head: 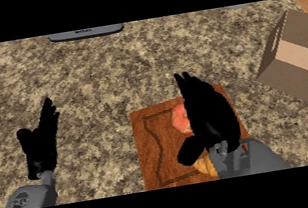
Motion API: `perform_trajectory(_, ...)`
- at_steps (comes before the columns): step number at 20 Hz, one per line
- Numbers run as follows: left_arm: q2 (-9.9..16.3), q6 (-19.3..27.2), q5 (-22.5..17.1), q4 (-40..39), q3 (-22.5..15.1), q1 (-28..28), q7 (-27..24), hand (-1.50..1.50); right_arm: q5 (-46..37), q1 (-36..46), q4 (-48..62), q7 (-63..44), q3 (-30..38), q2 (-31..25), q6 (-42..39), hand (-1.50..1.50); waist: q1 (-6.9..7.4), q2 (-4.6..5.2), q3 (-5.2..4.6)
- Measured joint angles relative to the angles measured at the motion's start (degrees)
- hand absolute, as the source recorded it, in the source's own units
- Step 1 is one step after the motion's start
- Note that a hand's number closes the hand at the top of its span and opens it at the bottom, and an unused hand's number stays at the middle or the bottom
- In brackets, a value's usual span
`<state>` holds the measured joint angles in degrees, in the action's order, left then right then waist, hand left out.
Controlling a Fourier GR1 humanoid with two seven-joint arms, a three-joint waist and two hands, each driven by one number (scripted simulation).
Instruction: Pick the squash from the cutting board and place it in the cardboard box
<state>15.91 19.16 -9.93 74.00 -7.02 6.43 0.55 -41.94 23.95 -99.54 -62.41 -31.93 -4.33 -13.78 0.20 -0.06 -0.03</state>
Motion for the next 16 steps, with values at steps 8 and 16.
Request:
perform_trajectory(8,0.0,-0.5,0.7,1.0,1.0,-1.1,0.3,0.00,-1.5,2.5,4.9,-1.2,0.9,3.0,-0.3,-1.50,0.06,0.01,0.00)
perform_trajectory(16,-0.5,-1.3,1.5,0.4,2.0,-0.1,0.5,0.00,-1.9,2.6,8.6,-0.9,1.4,3.4,0.5,-1.50,-0.01,0.02,0.00)
